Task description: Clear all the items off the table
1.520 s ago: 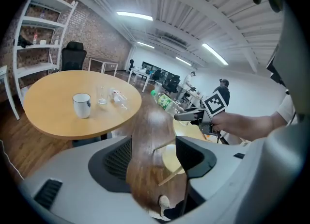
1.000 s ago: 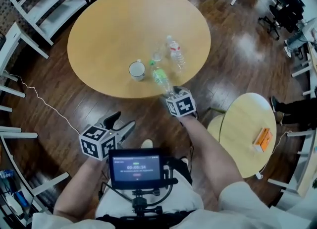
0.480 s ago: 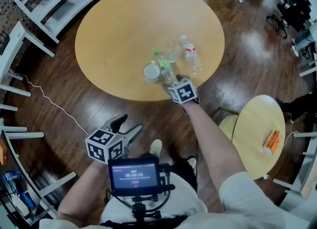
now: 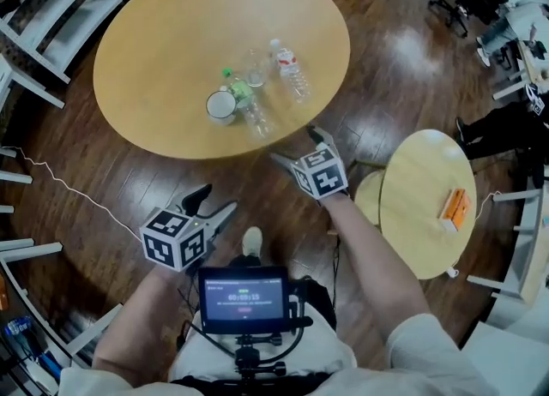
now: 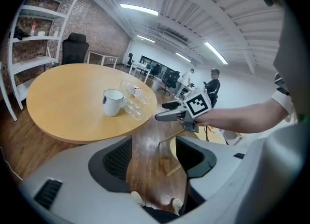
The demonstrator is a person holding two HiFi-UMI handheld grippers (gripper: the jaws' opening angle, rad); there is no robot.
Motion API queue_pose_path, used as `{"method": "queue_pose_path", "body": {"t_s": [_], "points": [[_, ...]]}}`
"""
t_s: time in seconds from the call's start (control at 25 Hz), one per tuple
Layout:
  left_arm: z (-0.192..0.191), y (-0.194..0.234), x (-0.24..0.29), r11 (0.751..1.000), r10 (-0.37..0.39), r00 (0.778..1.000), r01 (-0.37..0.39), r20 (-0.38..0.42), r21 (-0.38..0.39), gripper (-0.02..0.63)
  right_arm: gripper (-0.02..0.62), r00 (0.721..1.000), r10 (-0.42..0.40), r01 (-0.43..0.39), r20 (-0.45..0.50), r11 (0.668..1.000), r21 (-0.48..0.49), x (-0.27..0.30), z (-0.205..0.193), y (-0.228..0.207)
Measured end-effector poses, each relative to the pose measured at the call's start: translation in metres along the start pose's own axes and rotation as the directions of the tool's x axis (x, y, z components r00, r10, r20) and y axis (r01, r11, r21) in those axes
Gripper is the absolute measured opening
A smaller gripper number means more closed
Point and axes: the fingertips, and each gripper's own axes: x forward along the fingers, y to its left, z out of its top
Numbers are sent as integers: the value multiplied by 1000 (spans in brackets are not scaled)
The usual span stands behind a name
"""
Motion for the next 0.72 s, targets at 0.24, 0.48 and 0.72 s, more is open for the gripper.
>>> {"method": "queue_pose_path", "body": {"t_s": [0.24,0.48,0.72], "points": [[-9,-80,13,993,-85,996,86,-14,78,288,486,987,-75,51,142,985,167,-137,-53,3],[-35,-187,26,970,-185,982,188,-30,157,288,486,942,-292,233,166,924,303,-300,-168,-12],[-88,-314,25,940,-262,963,271,-69,207,288,486,856,-507,422,106,801,424,-471,-303,-23]]}}
